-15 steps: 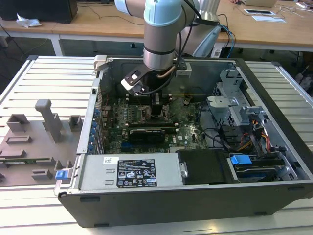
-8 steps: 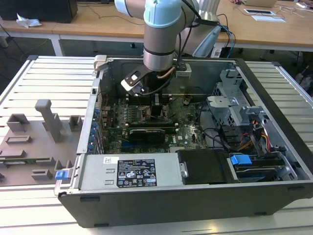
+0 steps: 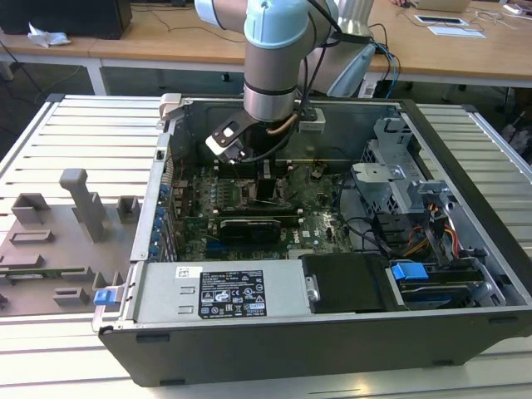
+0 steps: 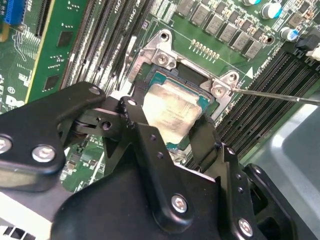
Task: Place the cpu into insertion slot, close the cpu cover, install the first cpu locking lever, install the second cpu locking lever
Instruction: 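Place the cpu into insertion slot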
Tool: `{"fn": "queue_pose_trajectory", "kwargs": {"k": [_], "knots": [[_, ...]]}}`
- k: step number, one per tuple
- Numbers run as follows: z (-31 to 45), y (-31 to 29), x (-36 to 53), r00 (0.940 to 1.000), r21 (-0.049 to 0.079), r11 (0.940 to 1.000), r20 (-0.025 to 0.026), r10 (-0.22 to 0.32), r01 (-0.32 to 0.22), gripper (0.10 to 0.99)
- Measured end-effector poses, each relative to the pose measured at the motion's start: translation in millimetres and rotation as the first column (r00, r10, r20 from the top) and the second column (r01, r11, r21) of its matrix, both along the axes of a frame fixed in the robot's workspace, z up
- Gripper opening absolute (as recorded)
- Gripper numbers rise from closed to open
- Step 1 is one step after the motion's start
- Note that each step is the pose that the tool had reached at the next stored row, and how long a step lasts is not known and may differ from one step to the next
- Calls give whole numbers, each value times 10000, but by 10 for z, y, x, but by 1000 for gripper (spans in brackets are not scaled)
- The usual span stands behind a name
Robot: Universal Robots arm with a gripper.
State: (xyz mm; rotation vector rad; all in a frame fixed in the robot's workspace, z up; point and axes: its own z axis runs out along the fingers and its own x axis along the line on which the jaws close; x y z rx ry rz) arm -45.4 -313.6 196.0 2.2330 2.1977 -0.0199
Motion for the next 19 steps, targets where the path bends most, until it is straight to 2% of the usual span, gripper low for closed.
{"fn": "queue_pose_trajectory", "kwargs": {"k": [2, 5, 7, 8, 9, 10, 11, 13, 19], "knots": [[4, -1, 0, 10000, -5, 10000, -3, 0, 0, 620], [127, 5, -1, 10000, -4, 10000, -2, -2, 2, 620], [162, 8, 0, 10000, -4, 10000, -3, 0, 0, 600], [201, 8, 0, 10000, -3, 10000, -2, 1, -1, 537], [222, 8, -1, 10000, -4, 10000, -3, -1, 1, 412], [242, 8, -1, 10000, -4, 10000, -3, -1, 1, 412], [281, 8, -1, 10000, -4, 10000, -2, -1, 1, 353], [387, 9, 0, 10000, -4, 10000, -2, 0, 0, 114], [620, 12, 0, 10000, -4, 10000, -3, 0, 0, 106]]}}
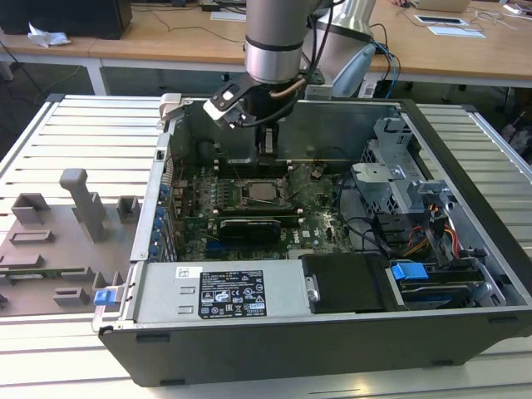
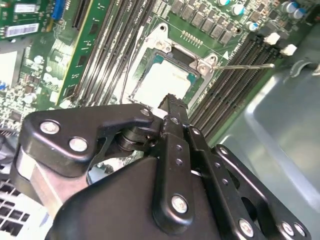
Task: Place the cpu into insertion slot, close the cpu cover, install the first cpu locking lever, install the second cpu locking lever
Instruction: 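Place the cpu into insertion slot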
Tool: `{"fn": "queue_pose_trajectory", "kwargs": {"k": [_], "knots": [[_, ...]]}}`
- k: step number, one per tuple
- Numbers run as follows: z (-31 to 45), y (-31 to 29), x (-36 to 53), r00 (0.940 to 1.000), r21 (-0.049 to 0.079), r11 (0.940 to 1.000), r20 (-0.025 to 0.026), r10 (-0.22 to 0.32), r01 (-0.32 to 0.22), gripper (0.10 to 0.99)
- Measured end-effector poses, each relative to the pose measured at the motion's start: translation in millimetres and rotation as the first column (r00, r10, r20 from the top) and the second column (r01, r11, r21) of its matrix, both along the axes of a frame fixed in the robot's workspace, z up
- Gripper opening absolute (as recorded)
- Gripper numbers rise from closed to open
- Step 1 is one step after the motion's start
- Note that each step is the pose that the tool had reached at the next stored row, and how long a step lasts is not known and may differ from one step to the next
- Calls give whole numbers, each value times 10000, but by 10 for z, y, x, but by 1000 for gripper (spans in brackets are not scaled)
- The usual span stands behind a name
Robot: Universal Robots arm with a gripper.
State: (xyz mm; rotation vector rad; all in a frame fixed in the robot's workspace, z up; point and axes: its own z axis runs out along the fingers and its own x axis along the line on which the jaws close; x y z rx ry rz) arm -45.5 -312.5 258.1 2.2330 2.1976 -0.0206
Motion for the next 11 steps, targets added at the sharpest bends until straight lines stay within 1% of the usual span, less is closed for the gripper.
{"fn": "queue_pose_trajectory", "kwargs": {"k": [1, 5, 6, 7, 9, 11], "knots": [[42, 0, 0, 10000, 1, 10000, 0, 0, 0, 106], [131, 0, 0, 10000, 0, 10000, 0, -1, 1, 106], [181, 0, 0, 10000, 1, 10000, 0, -1, 1, 106], [216, 0, 0, 10000, 0, 10000, 1, -1, 1, 106], [248, 0, 0, 10000, 1, 10000, 0, -1, 1, 106], [315, 0, 0, 10000, 1, 10000, 0, 0, 0, 106]]}}
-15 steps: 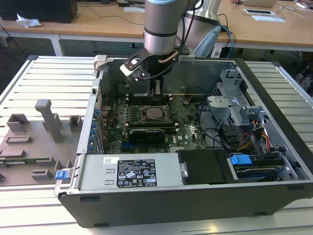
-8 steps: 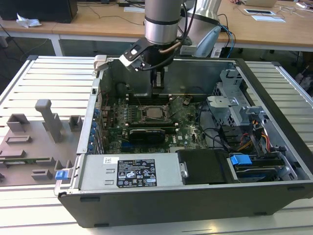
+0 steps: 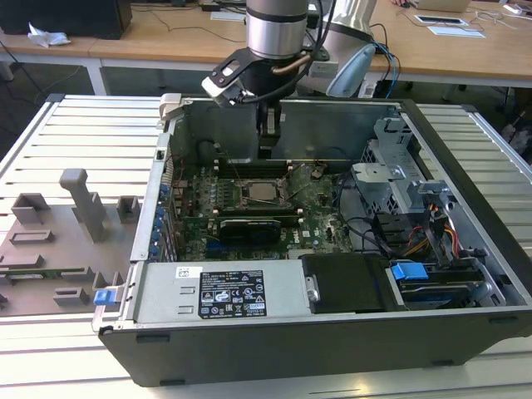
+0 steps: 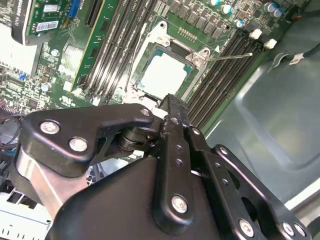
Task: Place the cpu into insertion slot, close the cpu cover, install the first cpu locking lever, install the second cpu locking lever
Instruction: 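Place the cpu into insertion slot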
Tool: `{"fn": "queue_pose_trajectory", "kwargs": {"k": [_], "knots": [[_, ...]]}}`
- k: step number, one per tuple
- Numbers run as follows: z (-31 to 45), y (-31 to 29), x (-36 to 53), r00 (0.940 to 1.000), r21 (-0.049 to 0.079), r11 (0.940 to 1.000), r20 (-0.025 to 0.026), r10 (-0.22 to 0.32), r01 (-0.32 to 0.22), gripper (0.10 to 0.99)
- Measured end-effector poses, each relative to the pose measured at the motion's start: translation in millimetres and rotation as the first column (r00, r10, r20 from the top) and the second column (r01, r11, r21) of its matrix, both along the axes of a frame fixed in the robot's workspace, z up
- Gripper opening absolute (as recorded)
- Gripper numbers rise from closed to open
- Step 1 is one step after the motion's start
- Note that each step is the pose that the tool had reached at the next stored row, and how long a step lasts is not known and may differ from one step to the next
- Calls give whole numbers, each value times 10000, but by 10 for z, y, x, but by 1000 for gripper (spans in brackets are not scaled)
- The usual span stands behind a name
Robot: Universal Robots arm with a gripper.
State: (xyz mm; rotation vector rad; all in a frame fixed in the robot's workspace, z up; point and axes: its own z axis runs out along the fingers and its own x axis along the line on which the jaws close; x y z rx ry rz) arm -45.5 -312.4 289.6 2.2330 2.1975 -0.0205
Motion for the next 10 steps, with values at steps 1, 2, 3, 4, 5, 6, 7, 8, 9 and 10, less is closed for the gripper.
{"fn": "queue_pose_trajectory", "kwargs": {"k": [1, 2, 3, 4, 5, 6, 7, 8, 9, 10], "knots": [[26, 0, 0, 10000, 0, 10000, 0, 0, 0, 106], [64, 0, 0, 10000, 0, 10000, -1, 0, 0, 106], [88, 0, 0, 10000, 1, 10000, 0, 0, 0, 106], [114, 0, 0, 10000, 0, 10000, 0, 0, 0, 106], [146, 0, 0, 10000, 0, 10000, 0, 0, 0, 106], [174, 0, 0, 10000, -1, 10000, 0, 0, 0, 106], [196, 0, 0, 10000, 0, 10000, 0, 0, 0, 106], [223, 0, 0, 10000, 0, 10000, 0, -1, 1, 106], [244, 0, 0, 10000, 0, 10000, 0, 0, 0, 106], [276, 0, 0, 10000, 0, 10000, 0, 0, 0, 106]]}}
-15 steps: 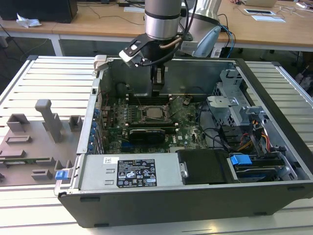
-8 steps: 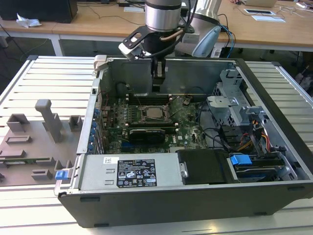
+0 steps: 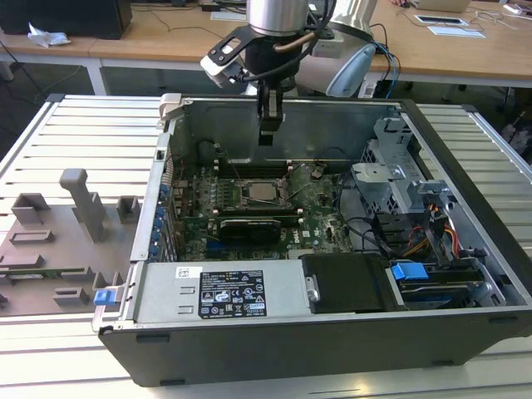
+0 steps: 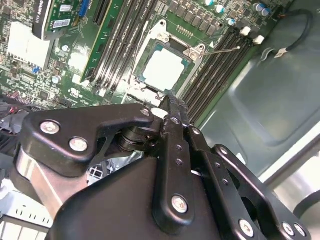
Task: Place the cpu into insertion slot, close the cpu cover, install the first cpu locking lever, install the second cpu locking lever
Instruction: 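Place the cpu into insertion slot, then close the cpu cover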
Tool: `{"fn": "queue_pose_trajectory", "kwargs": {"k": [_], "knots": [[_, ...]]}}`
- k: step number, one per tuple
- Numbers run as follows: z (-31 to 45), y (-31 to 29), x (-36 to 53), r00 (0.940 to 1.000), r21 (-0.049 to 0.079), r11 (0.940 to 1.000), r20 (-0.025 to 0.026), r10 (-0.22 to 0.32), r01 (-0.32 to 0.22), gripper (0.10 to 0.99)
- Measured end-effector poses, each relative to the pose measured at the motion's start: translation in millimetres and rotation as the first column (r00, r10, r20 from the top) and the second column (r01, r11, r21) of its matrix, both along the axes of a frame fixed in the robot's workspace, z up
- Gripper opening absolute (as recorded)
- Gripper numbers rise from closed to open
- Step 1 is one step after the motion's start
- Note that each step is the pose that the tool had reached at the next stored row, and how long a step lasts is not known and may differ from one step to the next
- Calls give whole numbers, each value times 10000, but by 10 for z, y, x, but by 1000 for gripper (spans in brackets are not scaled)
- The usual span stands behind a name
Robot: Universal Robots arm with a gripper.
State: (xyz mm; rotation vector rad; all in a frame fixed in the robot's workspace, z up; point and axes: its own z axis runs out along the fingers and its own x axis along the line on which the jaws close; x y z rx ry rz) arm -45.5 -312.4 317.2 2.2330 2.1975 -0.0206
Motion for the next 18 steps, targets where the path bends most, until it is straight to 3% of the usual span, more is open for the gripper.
{"fn": "queue_pose_trajectory", "kwargs": {"k": [3, 14, 18], "knots": [[68, 0, 0, 10000, 4, 10000, 0, 0, 0, 106], [72, 0, 0, 10000, 8, 10000, 0, 0, 0, 106], [72, 0, 81, 10000, -12, 10000, -9, 0, 0, 106]]}}
